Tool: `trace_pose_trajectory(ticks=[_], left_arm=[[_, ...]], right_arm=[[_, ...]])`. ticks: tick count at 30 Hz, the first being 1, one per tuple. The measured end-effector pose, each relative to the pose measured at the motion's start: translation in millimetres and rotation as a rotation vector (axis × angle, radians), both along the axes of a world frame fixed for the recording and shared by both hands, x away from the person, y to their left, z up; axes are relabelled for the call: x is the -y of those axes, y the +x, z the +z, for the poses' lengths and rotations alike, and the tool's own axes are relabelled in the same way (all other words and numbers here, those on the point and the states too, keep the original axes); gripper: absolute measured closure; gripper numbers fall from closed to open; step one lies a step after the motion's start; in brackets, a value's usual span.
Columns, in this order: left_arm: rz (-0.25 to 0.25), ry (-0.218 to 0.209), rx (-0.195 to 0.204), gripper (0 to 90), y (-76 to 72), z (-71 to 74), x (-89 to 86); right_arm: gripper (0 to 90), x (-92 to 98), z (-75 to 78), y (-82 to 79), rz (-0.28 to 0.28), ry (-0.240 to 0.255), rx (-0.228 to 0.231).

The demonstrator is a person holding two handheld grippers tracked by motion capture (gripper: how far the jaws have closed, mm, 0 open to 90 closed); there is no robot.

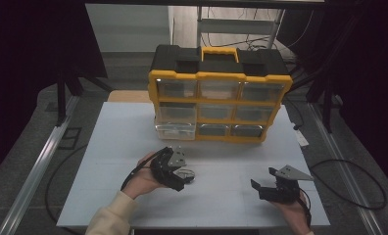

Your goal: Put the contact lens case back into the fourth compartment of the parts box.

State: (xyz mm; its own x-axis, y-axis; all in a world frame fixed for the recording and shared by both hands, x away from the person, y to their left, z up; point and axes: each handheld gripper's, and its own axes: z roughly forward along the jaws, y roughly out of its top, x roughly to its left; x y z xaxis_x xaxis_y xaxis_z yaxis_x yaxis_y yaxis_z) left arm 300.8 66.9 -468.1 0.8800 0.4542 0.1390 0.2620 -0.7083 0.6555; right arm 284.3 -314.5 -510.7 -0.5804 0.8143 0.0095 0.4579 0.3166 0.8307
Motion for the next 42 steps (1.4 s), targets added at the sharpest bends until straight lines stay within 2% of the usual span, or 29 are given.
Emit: trace_pose_trajectory(ticks=[1,2,4,8,14,19,23,42], left_arm=[[0.0,0.0,0.0,16.6,0.0,0.0,0.0],[-0.007,0.001,-0.019,16.6,1.8,-1.7,0.6],[-0.011,0.004,-0.026,16.6,2.8,-2.4,0.8],[-0.025,0.012,-0.065,16.7,7.2,-5.4,0.9],[-0.034,0.019,-0.097,16.5,12.4,-9.3,0.0],[-0.042,0.03,-0.104,16.5,14.8,-11.2,0.9],[-0.068,0.042,-0.126,16.5,16.7,-15.2,1.1],[-0.114,0.087,-0.193,16.5,27.5,-26.6,6.2]], right_arm=[[14.1,0.0,0.0,0.0,0.0,0.0,0.0],[14.1,0.1,0.1,0.3,0.001,-0.002,0.003],[14.1,0.2,0.1,0.3,0.0,-0.003,0.003],[14.1,0.3,-0.1,0.5,-0.003,-0.003,0.0],[14.1,-0.1,-0.4,0.5,-0.005,-0.004,-0.001],[14.1,-0.1,-0.4,0.6,-0.005,-0.006,0.0],[14.1,0.1,-0.3,0.6,-0.004,-0.007,0.001],[14.2,-0.6,-1.3,0.9,-0.003,-0.015,-0.007]])
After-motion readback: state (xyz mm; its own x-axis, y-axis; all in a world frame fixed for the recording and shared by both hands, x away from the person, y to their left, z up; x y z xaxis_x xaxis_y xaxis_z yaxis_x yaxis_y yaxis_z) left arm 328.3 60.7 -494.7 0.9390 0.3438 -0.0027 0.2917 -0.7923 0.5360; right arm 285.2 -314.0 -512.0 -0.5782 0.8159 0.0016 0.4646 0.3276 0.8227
